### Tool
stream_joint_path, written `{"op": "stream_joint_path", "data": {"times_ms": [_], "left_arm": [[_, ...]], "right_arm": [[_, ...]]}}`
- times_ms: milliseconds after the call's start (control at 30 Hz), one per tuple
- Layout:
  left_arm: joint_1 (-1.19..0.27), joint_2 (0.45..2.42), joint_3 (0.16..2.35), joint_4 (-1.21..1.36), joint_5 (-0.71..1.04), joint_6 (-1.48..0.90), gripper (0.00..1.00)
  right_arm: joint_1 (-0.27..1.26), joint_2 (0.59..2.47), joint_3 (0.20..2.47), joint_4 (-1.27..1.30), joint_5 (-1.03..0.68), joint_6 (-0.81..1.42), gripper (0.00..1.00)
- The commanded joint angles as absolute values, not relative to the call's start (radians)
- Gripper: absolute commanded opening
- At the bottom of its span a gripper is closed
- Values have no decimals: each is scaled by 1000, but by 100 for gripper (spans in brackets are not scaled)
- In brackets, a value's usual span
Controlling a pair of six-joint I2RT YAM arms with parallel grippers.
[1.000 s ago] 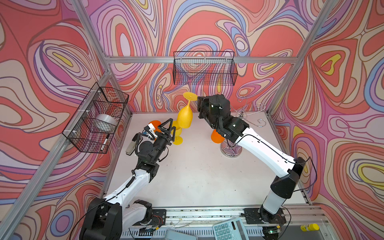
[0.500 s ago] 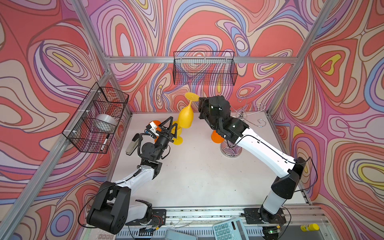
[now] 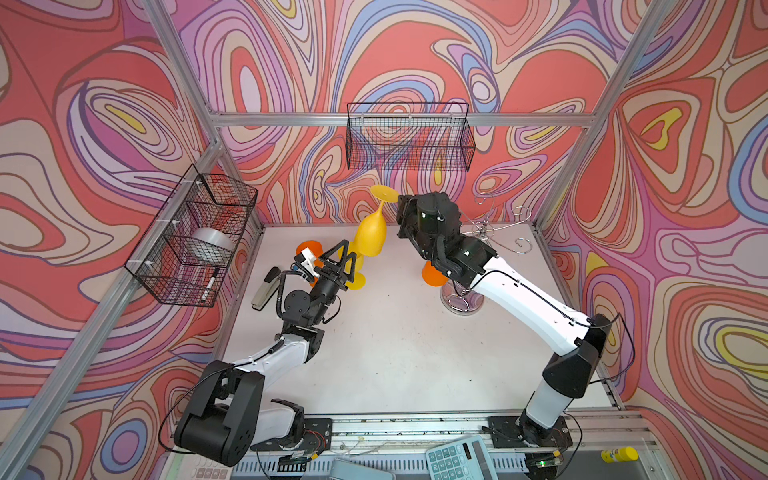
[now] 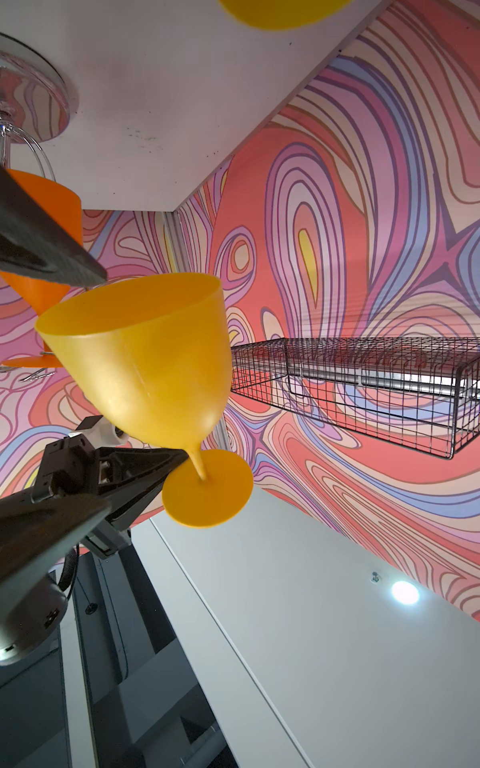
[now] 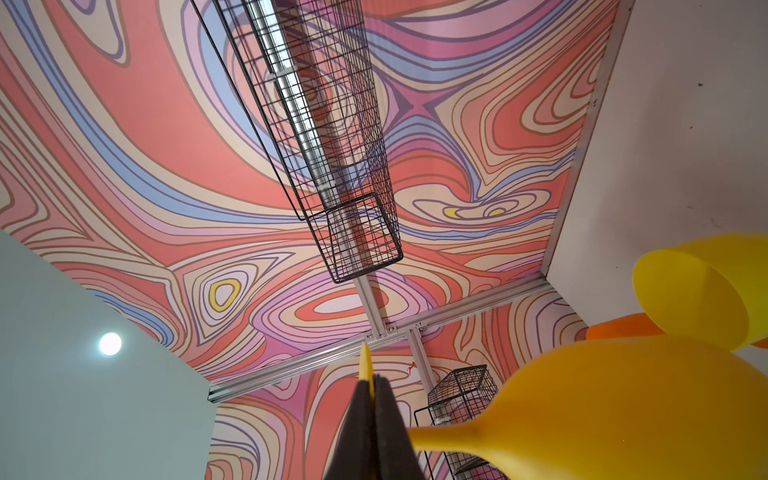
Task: Take the wine glass off the wine glass rack
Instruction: 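Close the left gripper on the yellow glass bowl held by the right gripper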
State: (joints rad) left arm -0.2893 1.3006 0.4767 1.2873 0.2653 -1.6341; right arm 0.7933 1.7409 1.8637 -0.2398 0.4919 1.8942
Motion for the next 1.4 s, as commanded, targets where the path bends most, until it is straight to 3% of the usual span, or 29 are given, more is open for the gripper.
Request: {"op": "stream_joint_path", "data": {"times_ms": [0,533,800,1133,1367], "left_arm": [[-294,1313,483,1364,291,-1617,79],[-311,1387,611,1368,318,-1614,68],[-319,1399,623,1369,311,-1617,50],[-319,1378,632,1370,313,-1623,39],[-318,1373,632,1370,312,-1626,24]], "right_arm": [[799,1712,1847,-232,512,1908,0],[798,1713,1827,-216,511,1925,0],[796,1703,1807,-204,520,1928,0],[787,1705,1787,-176,498,1948,0],[782,1707,1778,-150,482,1953,0]]}}
